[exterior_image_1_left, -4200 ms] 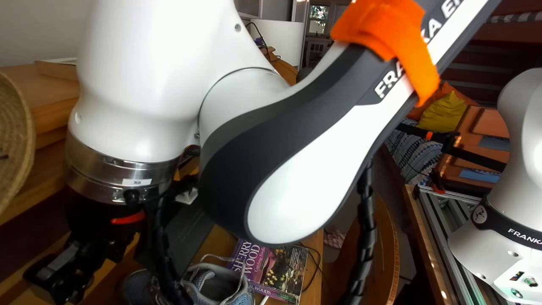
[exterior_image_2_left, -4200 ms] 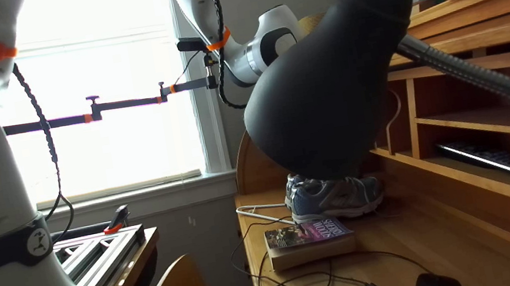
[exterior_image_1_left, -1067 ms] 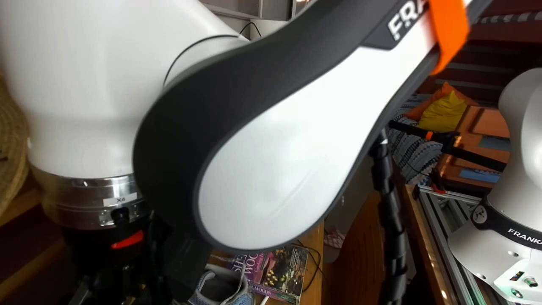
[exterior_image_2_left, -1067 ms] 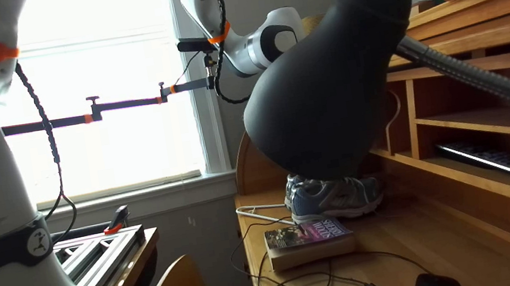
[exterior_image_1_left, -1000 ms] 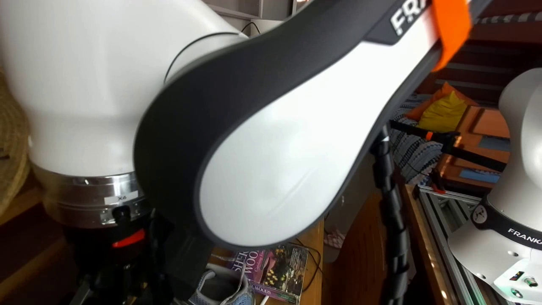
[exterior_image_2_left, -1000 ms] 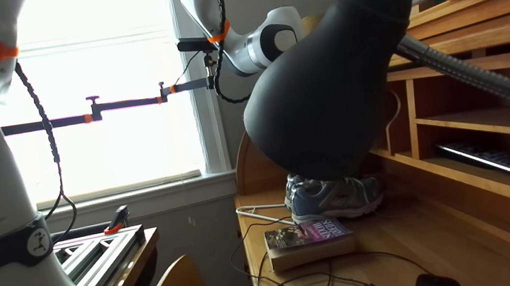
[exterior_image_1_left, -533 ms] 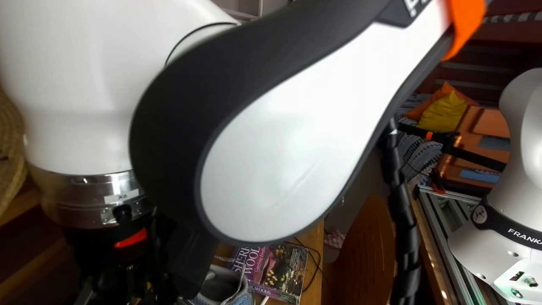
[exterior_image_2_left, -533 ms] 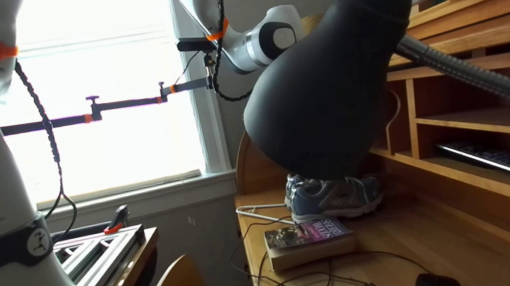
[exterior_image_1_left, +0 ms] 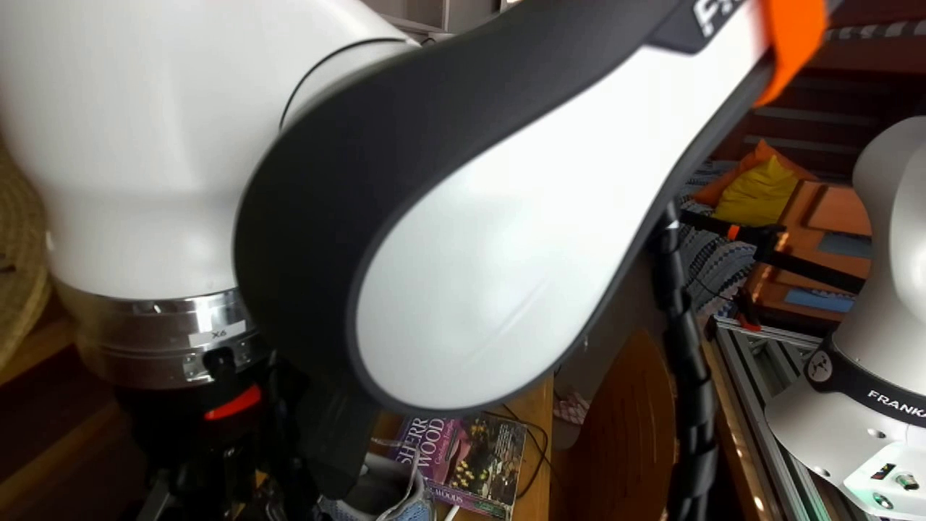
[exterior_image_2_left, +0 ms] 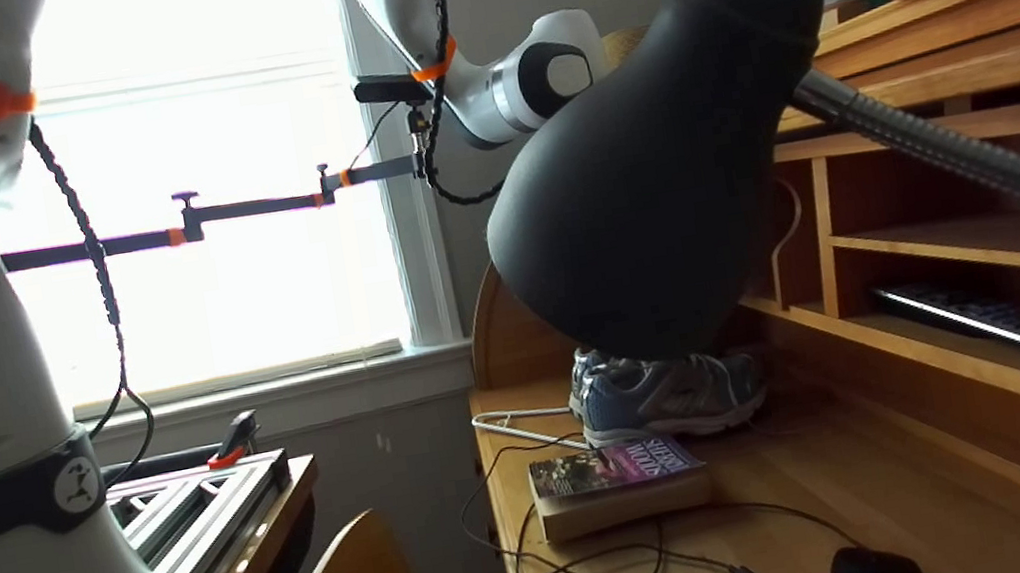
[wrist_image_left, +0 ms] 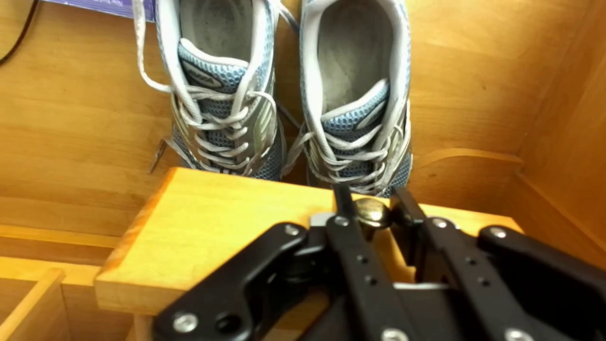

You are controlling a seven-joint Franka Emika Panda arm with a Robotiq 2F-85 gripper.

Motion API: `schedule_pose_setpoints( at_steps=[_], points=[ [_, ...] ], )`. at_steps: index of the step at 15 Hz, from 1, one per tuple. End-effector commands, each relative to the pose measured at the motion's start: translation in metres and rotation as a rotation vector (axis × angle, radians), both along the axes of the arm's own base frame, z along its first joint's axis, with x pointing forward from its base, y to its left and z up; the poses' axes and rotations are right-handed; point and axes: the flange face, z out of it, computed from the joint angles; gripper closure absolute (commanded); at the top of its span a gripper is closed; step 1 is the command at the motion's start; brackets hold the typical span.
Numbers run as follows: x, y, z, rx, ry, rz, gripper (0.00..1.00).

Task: Open the drawer on the left.

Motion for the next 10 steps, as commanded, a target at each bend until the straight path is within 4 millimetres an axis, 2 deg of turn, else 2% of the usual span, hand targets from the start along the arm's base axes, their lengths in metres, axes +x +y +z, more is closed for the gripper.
schedule_pose_setpoints(
  at_steps=[1,10],
  points=[
    [-0.0127,0.0025,-0.0033,-0.024,0.038,0.053,0.94],
    [-0.0173,0.0025,-0.006,-0.02,0.065,0.072,0.94]
  ],
)
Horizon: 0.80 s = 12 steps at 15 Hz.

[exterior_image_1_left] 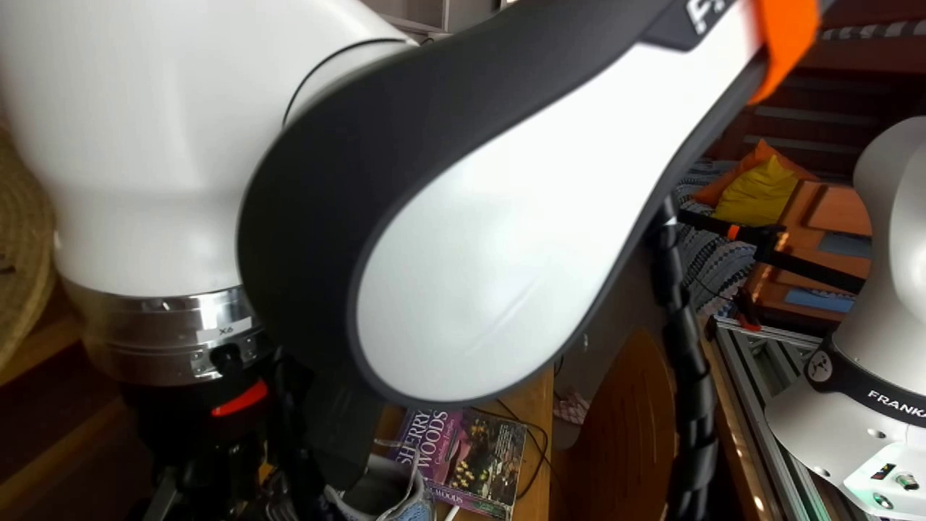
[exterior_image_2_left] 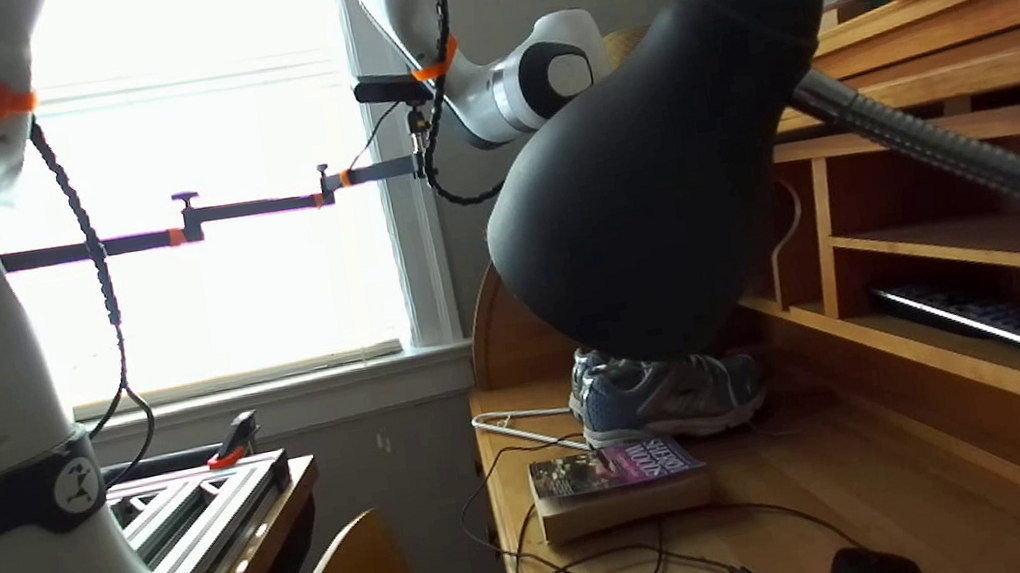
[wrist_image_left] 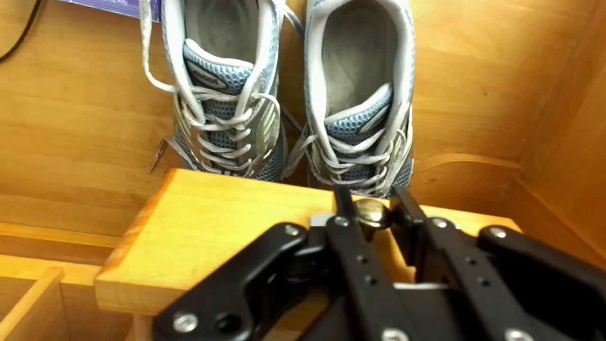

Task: Open the drawer on the left.

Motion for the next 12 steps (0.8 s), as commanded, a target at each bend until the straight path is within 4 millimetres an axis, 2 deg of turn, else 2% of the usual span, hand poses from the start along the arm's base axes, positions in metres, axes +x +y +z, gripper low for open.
schedule_pose_setpoints(
  at_steps=[1,12],
  points=[
    [-0.0177,0.0048,-0.0052,-0.015,0.06,0.053,0.94],
    [-0.0243,0.0075,-0.0066,-0.025,0.1,0.082,0.94]
  ],
)
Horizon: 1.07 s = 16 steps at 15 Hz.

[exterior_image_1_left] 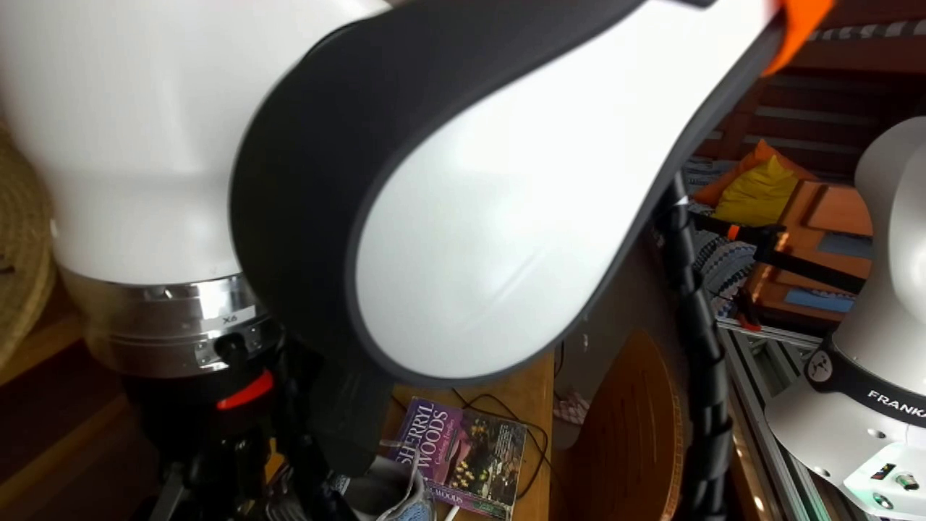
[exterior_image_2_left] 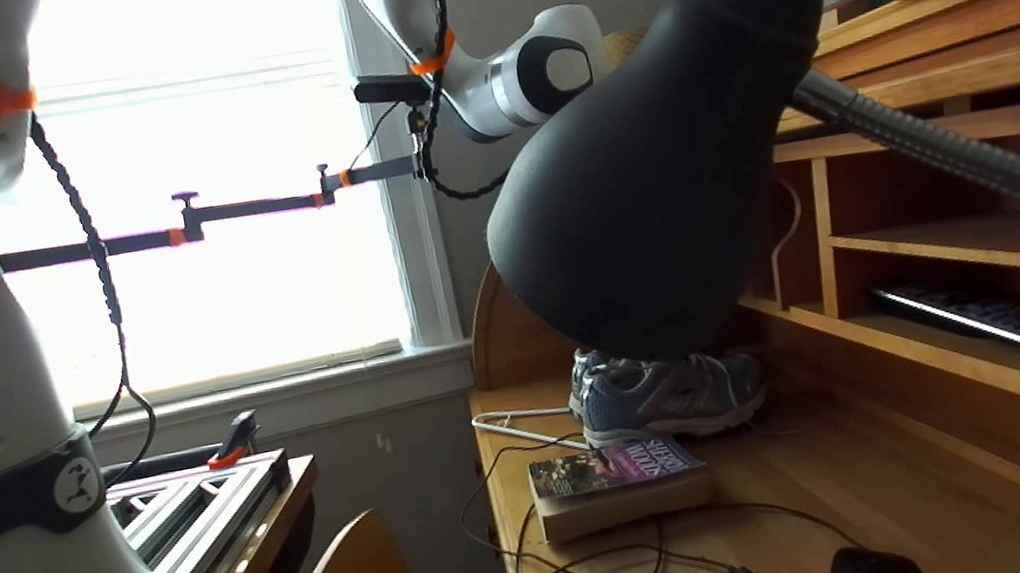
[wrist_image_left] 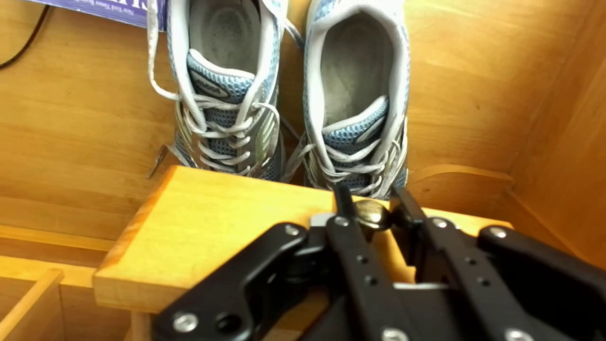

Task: Open the drawer on the left.

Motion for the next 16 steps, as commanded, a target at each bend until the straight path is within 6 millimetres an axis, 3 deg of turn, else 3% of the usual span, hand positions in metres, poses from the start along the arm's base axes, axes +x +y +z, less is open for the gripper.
schedule_pose_setpoints(
  at_steps=[1,3,5,7,13,16],
  points=[
    [-0.022,0.008,-0.012,-0.02,0.079,0.06,0.94],
    [-0.021,0.006,-0.014,-0.023,0.076,0.058,0.94],
    [-0.022,0.004,-0.015,-0.027,0.078,0.057,0.49],
    [-0.029,0.01,-0.019,-0.027,0.1,0.086,0.46],
    [-0.042,0.025,-0.007,-0.001,0.088,0.134,0.01],
    [-0.042,0.022,0.012,0.009,0.054,0.124,0.0]
  ],
)
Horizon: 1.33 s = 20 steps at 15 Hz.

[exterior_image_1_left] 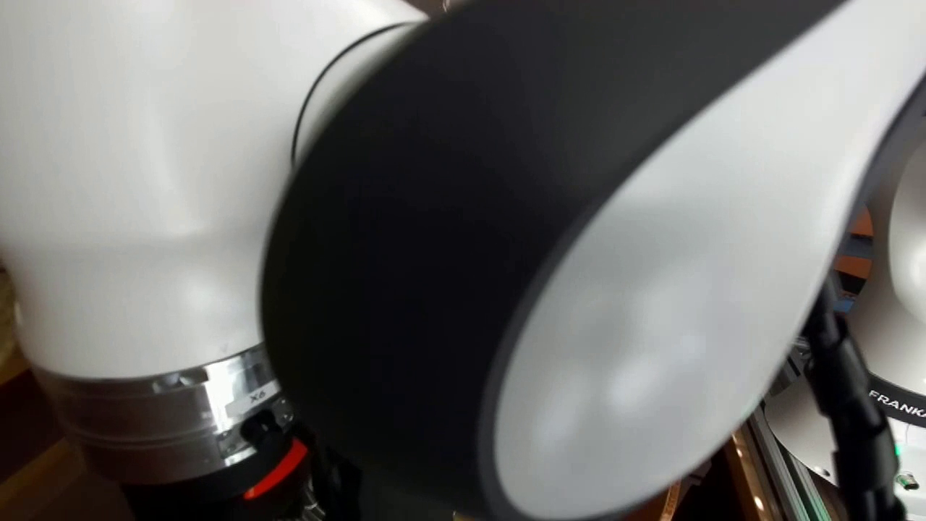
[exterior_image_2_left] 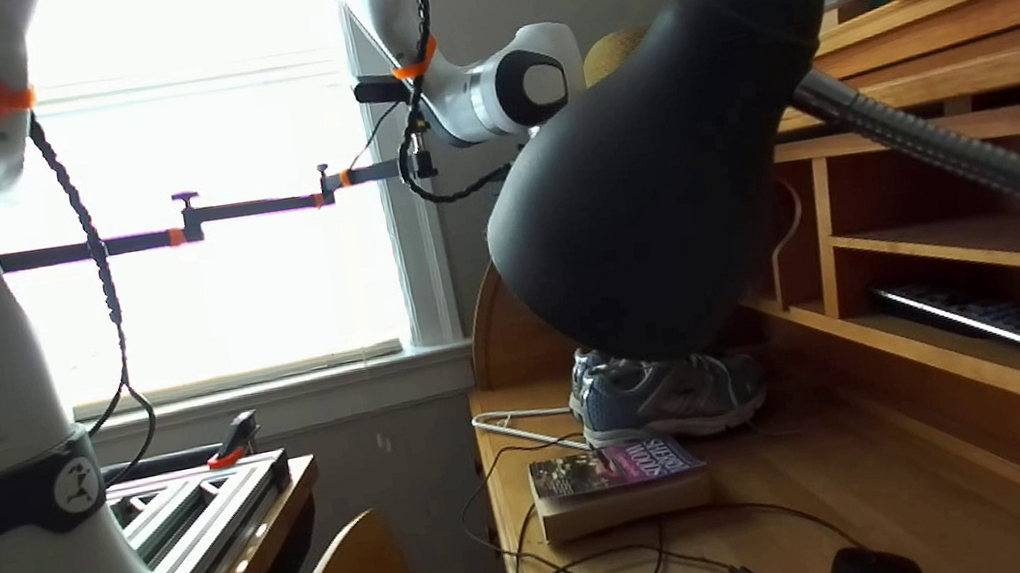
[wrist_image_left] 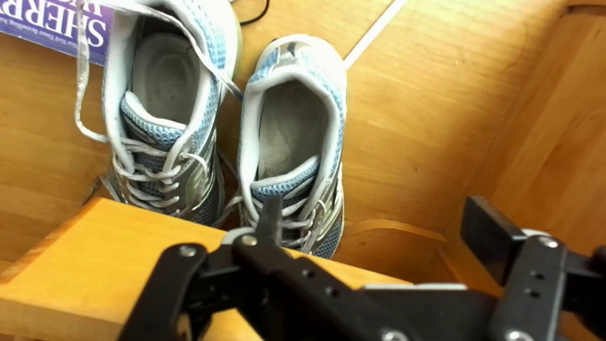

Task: Open the drawer on the left.

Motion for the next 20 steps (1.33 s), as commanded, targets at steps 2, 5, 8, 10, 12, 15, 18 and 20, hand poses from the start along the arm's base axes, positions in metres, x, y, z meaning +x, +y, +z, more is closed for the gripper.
schedule_pose_setpoints(
  at_steps=[2,5,8,10,12,15,18,20],
  points=[
    [-0.003,-0.014,0.04,0.032,-0.032,-0.025,0.0],
    [0.004,-0.029,0.08,0.076,-0.09,-0.094,0.0],
    [0.011,-0.053,0.118,0.113,-0.139,-0.148,0.0],
    [0.013,-0.072,0.139,0.127,-0.153,-0.175,0.0],
    [0.011,-0.086,0.159,0.162,-0.147,-0.187,0.0],
    [0.004,-0.105,0.181,0.191,-0.123,-0.183,0.0],
    [-0.009,-0.125,0.206,0.182,-0.075,-0.126,0.0],
    [-0.019,-0.141,0.224,0.143,-0.043,-0.065,0.0]
  ],
)
